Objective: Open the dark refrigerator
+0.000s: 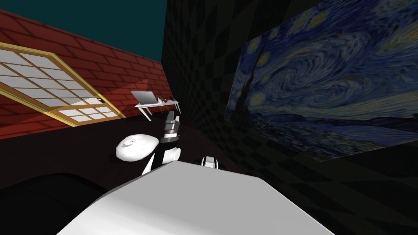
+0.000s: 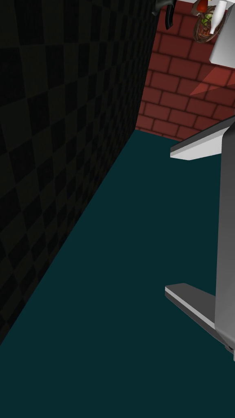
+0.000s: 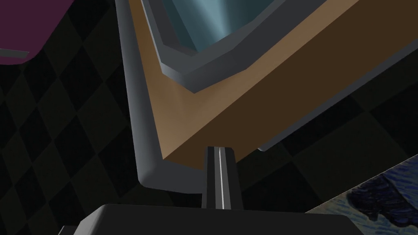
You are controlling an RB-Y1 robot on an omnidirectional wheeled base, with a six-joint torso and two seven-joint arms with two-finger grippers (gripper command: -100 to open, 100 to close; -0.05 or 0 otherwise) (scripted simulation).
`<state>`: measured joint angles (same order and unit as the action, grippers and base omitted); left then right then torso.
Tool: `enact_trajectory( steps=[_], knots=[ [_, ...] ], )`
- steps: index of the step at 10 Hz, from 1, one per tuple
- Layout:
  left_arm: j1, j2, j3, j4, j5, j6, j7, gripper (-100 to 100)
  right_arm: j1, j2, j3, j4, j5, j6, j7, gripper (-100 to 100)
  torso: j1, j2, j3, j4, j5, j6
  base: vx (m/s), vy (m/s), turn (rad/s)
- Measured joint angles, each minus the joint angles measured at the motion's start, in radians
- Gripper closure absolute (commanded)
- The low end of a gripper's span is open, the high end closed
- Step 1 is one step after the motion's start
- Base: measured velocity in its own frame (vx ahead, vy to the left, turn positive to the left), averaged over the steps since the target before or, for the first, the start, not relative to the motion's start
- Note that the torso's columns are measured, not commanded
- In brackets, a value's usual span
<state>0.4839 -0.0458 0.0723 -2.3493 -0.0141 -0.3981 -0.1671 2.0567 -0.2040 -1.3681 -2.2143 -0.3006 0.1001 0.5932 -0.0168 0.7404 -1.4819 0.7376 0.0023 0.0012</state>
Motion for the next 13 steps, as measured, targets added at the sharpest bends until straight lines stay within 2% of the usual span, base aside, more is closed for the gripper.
enact_trajectory(
  steps=[7,9,11,13],
  knots=[
    [0.0,0.0,0.0,0.0,0.0,0.0,0.0,0,-0.001,0.0,0.002,-0.007,0.003,0.005,0.003,-100,0.0,0.002,0.003,0.001,-0.002,0.0,0.003,-0.006,-0.001],
    [0.0,0.0,0.0,0.0,0.0,0.0,0.0,0,0.003,-0.007,-0.008,-0.018,-0.012,-0.01,-0.006,-100,0.002,0.0,0.002,0.0,-0.002,0.0,-0.008,0.017,0.048],
    [0.0,0.0,0.0,0.0,0.0,0.0,0.0,0,0.024,-0.014,-0.037,-0.043,-0.046,-0.006,-0.027,-100,0.009,0.004,0.005,0.002,0.001,0.001,-0.05,0.012,0.036],
    [0.0,0.0,0.0,0.0,0.0,0.0,0.0,0,0.037,-0.019,-0.052,-0.048,-0.063,-0.005,-0.038,-100,0.011,0.004,0.005,0.003,0.003,0.002,-0.036,-0.004,0.019]
  ],
)
